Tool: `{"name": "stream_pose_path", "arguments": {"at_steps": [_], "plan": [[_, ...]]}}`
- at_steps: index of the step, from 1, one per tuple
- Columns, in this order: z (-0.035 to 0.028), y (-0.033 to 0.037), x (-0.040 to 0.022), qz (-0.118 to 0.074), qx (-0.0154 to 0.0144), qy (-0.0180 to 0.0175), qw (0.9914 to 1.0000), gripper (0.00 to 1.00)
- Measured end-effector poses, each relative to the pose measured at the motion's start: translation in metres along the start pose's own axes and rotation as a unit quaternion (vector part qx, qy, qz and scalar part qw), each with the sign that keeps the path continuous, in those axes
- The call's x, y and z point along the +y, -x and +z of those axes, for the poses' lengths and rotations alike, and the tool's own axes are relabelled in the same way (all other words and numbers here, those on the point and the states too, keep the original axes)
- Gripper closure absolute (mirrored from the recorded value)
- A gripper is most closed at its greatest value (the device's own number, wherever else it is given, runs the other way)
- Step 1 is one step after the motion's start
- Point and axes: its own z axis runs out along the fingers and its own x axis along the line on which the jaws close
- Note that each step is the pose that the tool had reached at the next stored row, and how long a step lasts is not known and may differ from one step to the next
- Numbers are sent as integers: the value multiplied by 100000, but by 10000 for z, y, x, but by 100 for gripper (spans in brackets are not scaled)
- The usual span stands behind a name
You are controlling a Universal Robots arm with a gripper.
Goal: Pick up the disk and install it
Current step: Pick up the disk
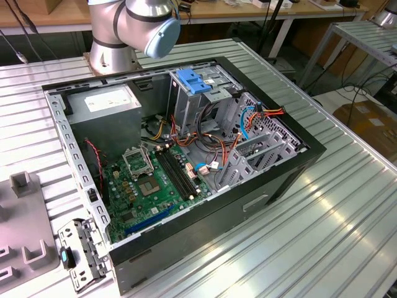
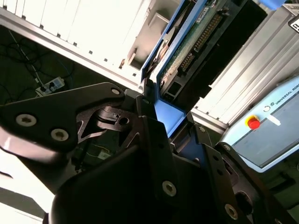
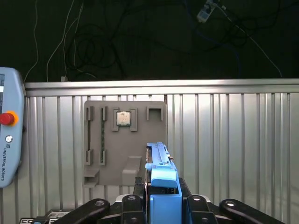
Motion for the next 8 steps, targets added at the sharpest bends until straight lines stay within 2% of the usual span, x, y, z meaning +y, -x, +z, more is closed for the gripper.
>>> {"name": "stream_pose_path", "arguments": {"at_steps": [1,5,8], "plan": [[0,1,-44,1,2,2,100000,63],[0,2,-91,1,1,2,100000,63],[0,3,-149,3,2,4,100000,63]]}}
